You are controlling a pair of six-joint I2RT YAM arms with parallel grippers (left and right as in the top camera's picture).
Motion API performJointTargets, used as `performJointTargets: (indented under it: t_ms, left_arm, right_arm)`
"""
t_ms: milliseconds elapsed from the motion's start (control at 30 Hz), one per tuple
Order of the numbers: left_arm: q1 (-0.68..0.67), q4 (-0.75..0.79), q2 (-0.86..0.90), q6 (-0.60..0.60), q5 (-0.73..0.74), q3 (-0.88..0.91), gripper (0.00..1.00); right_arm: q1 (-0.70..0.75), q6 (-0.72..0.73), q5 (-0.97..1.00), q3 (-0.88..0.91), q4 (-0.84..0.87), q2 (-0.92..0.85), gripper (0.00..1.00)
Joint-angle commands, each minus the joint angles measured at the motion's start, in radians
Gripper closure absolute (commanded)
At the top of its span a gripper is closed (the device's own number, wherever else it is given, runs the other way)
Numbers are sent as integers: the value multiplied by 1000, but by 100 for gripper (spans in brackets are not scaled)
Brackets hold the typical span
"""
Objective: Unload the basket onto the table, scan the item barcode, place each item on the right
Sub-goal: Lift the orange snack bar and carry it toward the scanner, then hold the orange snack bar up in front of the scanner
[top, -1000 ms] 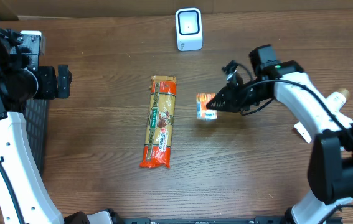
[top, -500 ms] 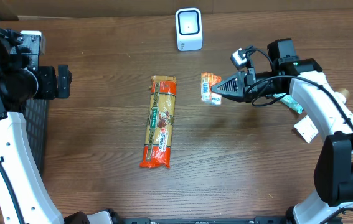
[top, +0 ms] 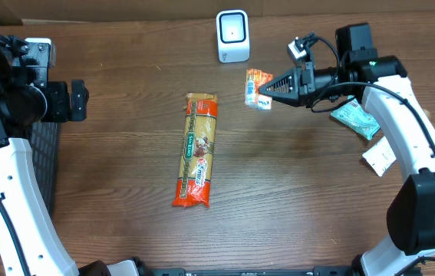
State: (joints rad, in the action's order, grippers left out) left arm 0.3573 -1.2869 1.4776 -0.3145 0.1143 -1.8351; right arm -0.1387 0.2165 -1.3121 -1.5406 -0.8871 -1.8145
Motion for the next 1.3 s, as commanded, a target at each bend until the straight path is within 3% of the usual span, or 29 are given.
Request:
performJointTargets:
  t_ms: [0,267,367,500,767,967,1267]
  left_arm:
    - [3,3,6,-11,-6,0,0]
    - [3,3,6,-11,-6,0,0]
    - [3,3,6,-11,-6,0,0]
    - [3,3,6,-11,-6,0,0]
    - [3,3,6,-11,-6,0,0]
    - [3,3,6,-11,-6,0,0]
    - [3,3,6,-11,-6,0,1]
  right_arm:
    - [-42,50,372,-136,-77,80,96]
    - [-254,49,1280,-657,-364,19,97]
    - [-335,6,1519,-797,-365,-62,97]
    - [-376,-150,1706,-822,-260,-171,97]
    - [-378,-608,1926,-822,92,-430,96]
    - [-378,-978,1968,-821,291,-565,96]
    - [-379,-1072,1933,-821,467,-671,96]
